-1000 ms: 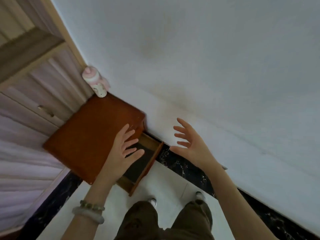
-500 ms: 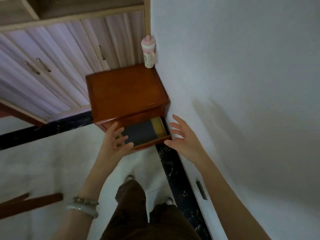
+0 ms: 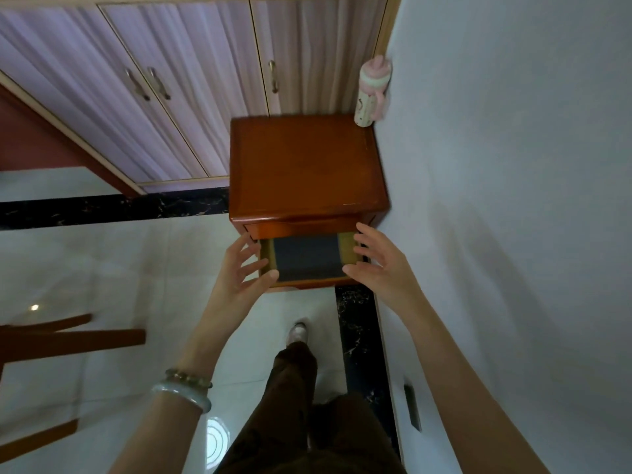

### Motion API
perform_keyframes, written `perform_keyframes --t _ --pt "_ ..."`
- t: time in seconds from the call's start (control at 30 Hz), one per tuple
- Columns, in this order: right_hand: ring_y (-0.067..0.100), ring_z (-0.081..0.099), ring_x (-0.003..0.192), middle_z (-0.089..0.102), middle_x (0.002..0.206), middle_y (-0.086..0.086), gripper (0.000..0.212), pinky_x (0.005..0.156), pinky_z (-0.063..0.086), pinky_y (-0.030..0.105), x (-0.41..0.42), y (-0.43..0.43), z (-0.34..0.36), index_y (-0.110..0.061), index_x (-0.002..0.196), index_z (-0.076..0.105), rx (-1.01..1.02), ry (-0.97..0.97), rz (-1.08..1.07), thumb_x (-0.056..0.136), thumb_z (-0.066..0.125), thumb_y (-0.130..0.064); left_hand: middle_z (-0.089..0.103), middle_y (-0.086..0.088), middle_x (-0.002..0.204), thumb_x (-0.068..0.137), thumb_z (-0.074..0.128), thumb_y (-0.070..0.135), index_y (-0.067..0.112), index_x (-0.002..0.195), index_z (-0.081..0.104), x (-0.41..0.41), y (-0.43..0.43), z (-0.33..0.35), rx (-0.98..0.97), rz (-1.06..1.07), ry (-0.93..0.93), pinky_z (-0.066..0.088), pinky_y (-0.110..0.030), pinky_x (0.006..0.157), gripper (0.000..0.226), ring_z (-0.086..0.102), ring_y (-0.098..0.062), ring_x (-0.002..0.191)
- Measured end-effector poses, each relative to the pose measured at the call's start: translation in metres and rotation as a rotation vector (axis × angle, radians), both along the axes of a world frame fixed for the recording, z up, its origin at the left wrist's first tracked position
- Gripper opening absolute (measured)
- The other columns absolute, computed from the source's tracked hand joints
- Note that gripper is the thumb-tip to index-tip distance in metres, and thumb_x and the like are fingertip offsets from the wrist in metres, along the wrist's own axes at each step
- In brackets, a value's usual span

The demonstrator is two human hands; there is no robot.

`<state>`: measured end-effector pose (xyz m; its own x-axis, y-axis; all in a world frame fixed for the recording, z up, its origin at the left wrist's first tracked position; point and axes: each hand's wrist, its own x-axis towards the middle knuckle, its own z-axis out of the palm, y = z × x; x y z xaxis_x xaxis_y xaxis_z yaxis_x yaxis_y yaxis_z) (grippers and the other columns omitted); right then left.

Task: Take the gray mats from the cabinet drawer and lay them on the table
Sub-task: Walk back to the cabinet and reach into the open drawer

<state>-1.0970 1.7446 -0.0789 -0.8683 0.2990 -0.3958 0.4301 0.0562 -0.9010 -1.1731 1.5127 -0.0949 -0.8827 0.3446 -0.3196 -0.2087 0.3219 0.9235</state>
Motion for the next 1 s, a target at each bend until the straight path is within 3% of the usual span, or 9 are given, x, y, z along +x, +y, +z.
perform_keyframes --t 0.2,0.37,0.57,0.73,0.87,1.0 --pt "0.003 0.048 0.121 0.047 0.135 -0.012 0.071 0.097 0.045 0.023 -0.035 0.013 -0.044 -0.031 0.14 0.038 0.003 -0.021 0.007 0.081 0.072 -0.014 0.04 0.01 0.138 0.086 0.066 0.022 0.04 0.134 0.028 -0.035 0.015 -0.048 -0.026 -0.01 -0.009 0.044 -0.01 0.077 0.063 0.049 -0.013 0.121" --pt "0.007 0.049 0.122 0.049 0.136 -0.007 0.069 0.1 0.047 0.029 -0.05 0.028 -0.129 -0.028 0.139 0.04 0.012 -0.034 0.0 0.08 0.073 -0.012 0.043 0.01 0.139 0.083 0.068 0.026 0.039 0.136 0.032 -0.048 0.021 -0.137 -0.031 0.026 -0.022 0.045 -0.01 0.075 0.065 0.051 -0.011 0.119" --pt "0.005 0.051 0.121 0.051 0.136 -0.007 0.066 0.088 0.048 0.016 -0.062 0.04 -0.26 -0.028 0.139 0.042 0.054 -0.006 -0.023 0.082 0.071 -0.013 0.044 0.009 0.137 0.079 0.067 0.03 0.031 0.141 0.032 -0.061 0.018 -0.271 -0.027 0.094 -0.017 0.045 -0.008 0.075 0.071 0.051 -0.011 0.117" --pt "0.007 0.052 0.12 0.052 0.134 -0.005 0.064 0.098 0.048 0.027 -0.077 0.045 -0.366 -0.027 0.136 0.044 0.079 0.045 -0.017 0.081 0.072 -0.011 0.044 0.007 0.141 0.075 0.065 0.038 0.029 0.144 0.031 -0.078 0.014 -0.372 0.015 0.083 0.014 0.046 -0.02 0.083 0.077 0.051 -0.014 0.121" --pt "0.006 0.053 0.119 0.053 0.133 -0.004 0.064 0.097 0.048 0.025 -0.09 0.051 -0.434 -0.03 0.134 0.046 0.083 0.101 -0.022 0.08 0.073 -0.01 0.046 0.005 0.141 0.077 0.07 0.038 0.029 0.145 0.031 -0.103 0.017 -0.438 0.048 0.038 0.069 0.047 -0.036 0.097 0.078 0.054 -0.017 0.122" --pt "0.006 0.053 0.12 0.054 0.133 -0.004 0.064 0.097 0.048 0.023 -0.101 0.058 -0.486 -0.029 0.135 0.046 0.106 0.134 -0.017 0.08 0.073 -0.01 0.046 0.004 0.141 0.076 0.065 0.034 0.027 0.145 0.032 -0.12 0.031 -0.486 0.077 0.003 0.115 0.046 -0.028 0.095 0.077 0.055 -0.012 0.12"
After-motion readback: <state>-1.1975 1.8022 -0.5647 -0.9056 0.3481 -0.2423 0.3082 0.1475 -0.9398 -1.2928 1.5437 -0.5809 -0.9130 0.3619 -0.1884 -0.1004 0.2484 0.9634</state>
